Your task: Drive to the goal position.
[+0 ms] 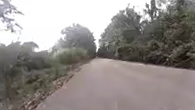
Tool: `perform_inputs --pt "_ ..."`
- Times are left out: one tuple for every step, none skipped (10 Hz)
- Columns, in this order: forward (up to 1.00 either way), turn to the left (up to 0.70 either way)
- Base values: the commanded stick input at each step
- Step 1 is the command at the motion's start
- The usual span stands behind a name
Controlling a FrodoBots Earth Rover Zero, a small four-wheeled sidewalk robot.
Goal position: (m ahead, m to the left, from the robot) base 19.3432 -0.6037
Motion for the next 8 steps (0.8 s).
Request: perform_inputs --pt "0.70 0.00" --pt "0.70 0.00" --pt "0.70 0.00" --pt "0.70 0.00" --pt "0.70 0.00" --pt "0.70 0.00" --pt "0.70 0.00" --pt "0.70 -0.13"
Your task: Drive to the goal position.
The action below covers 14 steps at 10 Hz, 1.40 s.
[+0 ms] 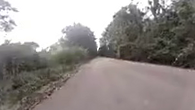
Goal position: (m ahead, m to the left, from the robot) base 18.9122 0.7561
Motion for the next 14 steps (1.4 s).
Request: perform_inputs --pt "0.70 -0.17" --pt "0.70 -0.09" --pt "0.70 0.00" --pt "0.70 0.00" --pt "0.70 0.00" --pt "0.70 0.00" --pt "0.70 0.00" --pt "0.70 0.00" --pt "0.70 0.00" --pt "0.70 0.00" --pt "0.70 0.00" --pt "0.70 0.00" --pt "0.70 0.00" --pt "0.70 0.00"
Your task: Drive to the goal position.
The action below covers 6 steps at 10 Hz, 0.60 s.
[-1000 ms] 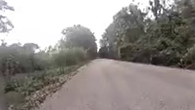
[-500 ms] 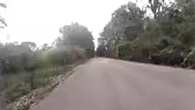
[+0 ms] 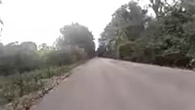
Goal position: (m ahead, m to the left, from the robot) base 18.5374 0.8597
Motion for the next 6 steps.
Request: perform_inputs --pt "0.70 0.00" --pt "0.70 0.00" --pt "0.70 0.00" --pt "0.70 0.00" --pt "0.70 0.00" --pt "0.70 0.00"
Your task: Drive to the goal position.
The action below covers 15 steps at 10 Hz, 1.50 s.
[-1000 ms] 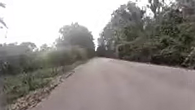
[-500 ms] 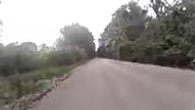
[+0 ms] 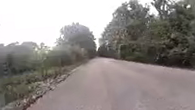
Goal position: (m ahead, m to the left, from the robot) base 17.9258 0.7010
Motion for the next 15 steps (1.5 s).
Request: perform_inputs --pt "0.70 0.00" --pt "0.70 0.00" --pt "0.70 0.00" --pt "0.70 0.00" --pt "0.70 0.00" --pt "0.70 0.00" --pt "0.70 0.00" --pt "0.70 0.00" --pt "0.70 0.00" --pt "0.70 0.00" --pt "0.70 0.00" --pt "0.70 0.00" --pt "0.70 0.00" --pt "0.70 0.00" --pt "0.70 0.00"
